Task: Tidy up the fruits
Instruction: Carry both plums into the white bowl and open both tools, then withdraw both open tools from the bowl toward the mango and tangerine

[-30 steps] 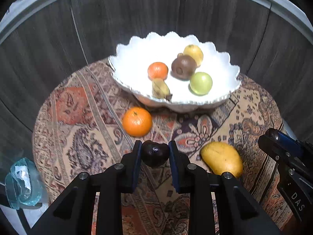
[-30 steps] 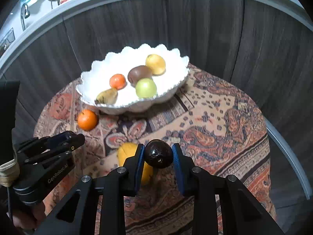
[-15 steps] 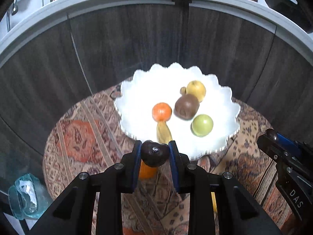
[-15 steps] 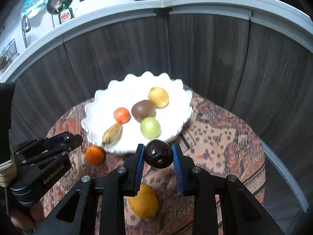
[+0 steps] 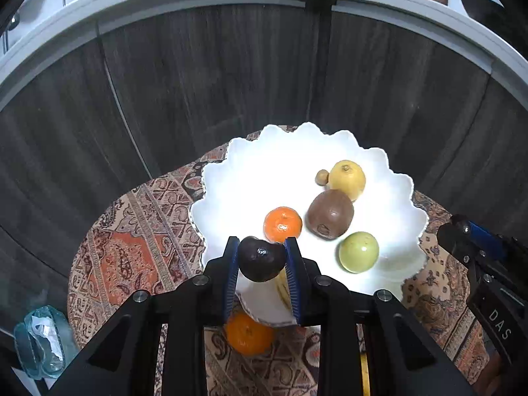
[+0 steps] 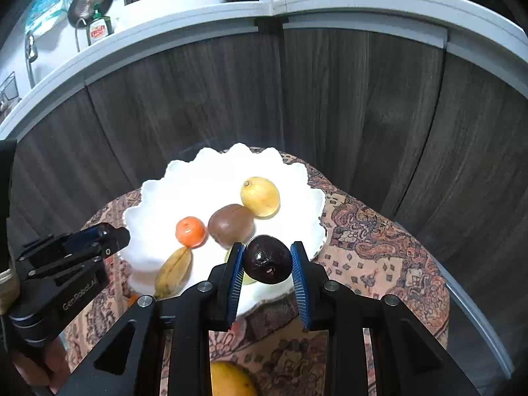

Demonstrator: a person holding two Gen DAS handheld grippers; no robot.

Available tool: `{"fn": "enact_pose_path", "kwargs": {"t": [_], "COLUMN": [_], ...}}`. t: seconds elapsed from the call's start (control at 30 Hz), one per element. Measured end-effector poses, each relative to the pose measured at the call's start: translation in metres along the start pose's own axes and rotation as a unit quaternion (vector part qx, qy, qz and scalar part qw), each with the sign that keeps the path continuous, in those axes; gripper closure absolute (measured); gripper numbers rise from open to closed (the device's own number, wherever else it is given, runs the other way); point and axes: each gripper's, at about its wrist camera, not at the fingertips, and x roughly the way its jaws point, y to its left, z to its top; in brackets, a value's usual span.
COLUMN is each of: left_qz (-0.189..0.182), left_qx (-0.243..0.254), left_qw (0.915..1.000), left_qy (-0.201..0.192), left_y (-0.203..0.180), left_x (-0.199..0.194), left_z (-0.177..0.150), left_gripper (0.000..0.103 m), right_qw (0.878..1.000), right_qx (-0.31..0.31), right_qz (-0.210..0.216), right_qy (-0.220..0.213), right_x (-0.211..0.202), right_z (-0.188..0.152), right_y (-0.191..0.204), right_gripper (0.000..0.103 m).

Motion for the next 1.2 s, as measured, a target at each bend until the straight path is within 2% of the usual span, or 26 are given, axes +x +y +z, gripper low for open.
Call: {"fn": "enact_pose_path", "kwargs": {"t": [0.37, 0.63, 0.67, 0.8, 0.87, 0.93, 1.03, 1.2], "left_qz": [-0.001, 0.005, 0.007, 0.016, 0.02, 0.023, 0.028, 0.036], "left_qx": [-0.006, -0.004, -0.003, -0.004, -0.004, -0.005, -0.006, -0.012], "left_qw": [0.9998, 0.9995, 0.9995, 0.9996, 0.9996, 0.9995, 0.9995, 0.9993], "left_qy": [0.02, 0.03, 0.031, 0.023, 0.021, 0.021, 0.016, 0.005], "left_y": [0.003, 0.006, 0.006, 0.007, 0.007, 0.008, 0.009, 0.011], "left_x": [0.035, 0.045, 0.045, 0.04, 0.037, 0.034, 0.028, 0.014], "left_z": [0.005, 0.004, 0.004, 0.005, 0.006, 0.006, 0.006, 0.005], "left_gripper": [0.076, 0.075, 0.073, 0.053, 0.051, 0.048, 0.039, 0.02], "right_qw": [1.0, 0.999, 0.999, 0.999, 0.999, 0.999, 0.999, 0.999], "right_qx": [0.001, 0.003, 0.004, 0.009, 0.008, 0.008, 0.008, 0.007], "right_qz": [-0.005, -0.005, -0.007, -0.016, -0.02, -0.03, -0.041, -0.05], "right_qy": [0.023, 0.034, 0.035, 0.038, 0.033, 0.023, 0.009, 0.01], "right_x": [0.038, 0.051, 0.052, 0.052, 0.049, 0.044, 0.035, 0.024], "right_z": [0.006, 0.005, 0.005, 0.005, 0.006, 0.007, 0.009, 0.007], "right_y": [-0.005, -0.004, -0.004, -0.006, -0.006, -0.006, -0.005, -0.006], "right_gripper": [0.073, 0.073, 0.073, 0.072, 0.058, 0.034, 0.025, 0.023]}}
